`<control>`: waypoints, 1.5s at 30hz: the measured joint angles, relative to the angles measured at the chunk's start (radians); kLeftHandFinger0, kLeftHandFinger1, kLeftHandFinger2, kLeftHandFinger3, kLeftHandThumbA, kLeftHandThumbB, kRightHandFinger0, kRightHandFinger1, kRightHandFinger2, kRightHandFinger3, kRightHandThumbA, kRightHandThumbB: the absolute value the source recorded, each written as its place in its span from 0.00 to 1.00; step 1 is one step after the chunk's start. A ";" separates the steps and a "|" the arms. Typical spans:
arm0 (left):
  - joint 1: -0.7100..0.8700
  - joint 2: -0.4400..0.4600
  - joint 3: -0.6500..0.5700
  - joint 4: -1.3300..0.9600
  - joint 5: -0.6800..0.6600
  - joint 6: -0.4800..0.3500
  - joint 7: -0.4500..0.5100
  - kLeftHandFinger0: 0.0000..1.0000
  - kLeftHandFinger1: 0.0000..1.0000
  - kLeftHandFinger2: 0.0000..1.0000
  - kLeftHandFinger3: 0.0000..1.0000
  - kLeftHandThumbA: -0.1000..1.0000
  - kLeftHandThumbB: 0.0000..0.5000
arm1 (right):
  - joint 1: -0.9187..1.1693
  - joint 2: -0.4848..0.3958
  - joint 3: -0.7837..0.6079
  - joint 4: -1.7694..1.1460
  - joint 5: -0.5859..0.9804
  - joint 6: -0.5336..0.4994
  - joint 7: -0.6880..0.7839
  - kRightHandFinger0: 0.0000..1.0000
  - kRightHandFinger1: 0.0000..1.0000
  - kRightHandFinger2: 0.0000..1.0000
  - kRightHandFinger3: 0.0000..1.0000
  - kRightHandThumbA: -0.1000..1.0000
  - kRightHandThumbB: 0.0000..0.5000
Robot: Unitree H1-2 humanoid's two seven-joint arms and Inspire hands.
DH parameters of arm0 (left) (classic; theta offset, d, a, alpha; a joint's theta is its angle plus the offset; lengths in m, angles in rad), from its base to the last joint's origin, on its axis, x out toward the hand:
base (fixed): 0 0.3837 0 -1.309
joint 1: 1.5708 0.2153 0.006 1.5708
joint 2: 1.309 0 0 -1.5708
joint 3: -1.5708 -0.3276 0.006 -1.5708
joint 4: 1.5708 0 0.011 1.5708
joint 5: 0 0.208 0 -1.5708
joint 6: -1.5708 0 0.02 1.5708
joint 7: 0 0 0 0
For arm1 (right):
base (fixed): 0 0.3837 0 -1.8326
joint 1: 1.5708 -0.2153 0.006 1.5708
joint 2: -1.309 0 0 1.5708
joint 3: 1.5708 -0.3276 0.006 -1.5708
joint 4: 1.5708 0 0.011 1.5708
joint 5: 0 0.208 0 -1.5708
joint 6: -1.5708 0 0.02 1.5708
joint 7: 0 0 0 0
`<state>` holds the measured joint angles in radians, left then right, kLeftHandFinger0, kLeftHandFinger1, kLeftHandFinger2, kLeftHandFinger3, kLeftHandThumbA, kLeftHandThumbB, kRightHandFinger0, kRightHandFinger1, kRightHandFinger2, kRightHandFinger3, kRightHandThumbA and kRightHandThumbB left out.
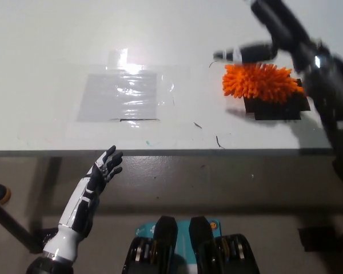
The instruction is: The robot uses it right hand to pick up an extended orange duster kept in the middle of the desk and presses its handle against the desk to collapse it
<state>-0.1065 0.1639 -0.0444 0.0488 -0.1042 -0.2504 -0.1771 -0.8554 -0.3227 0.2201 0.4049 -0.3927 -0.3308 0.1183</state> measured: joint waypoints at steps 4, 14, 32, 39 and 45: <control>-0.003 0.000 0.000 0.006 0.000 0.000 0.000 1.00 1.00 1.00 1.00 1.00 0.40 | 0.172 0.009 -0.004 -0.144 0.004 0.001 0.000 1.00 1.00 1.00 1.00 1.00 0.69; -0.003 0.000 -0.001 0.014 0.000 0.000 0.000 1.00 1.00 1.00 1.00 1.00 0.42 | 0.608 0.066 -0.013 -0.503 0.026 -0.004 -0.009 1.00 1.00 1.00 1.00 1.00 0.48; 0.050 0.000 -0.002 -0.038 0.000 -0.001 -0.007 1.00 1.00 1.00 1.00 1.00 0.37 | 0.863 0.169 -0.086 -0.600 0.291 -0.008 -0.040 1.00 1.00 1.00 1.00 1.00 0.56; 0.051 0.001 -0.001 -0.062 0.001 -0.001 -0.007 1.00 1.00 1.00 1.00 1.00 0.33 | 0.819 0.168 -0.112 -0.413 0.339 0.011 -0.025 1.00 1.00 1.00 1.00 1.00 0.59; 0.052 0.002 -0.001 -0.063 0.001 -0.001 -0.007 1.00 1.00 1.00 1.00 1.00 0.35 | 0.812 0.168 -0.113 -0.398 0.358 0.019 -0.010 1.00 1.00 1.00 1.00 1.00 0.41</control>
<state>-0.0549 0.1658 -0.0452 -0.0139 -0.1028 -0.2511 -0.1843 -0.0438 -0.1545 0.1068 0.0070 -0.0346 -0.3115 0.1086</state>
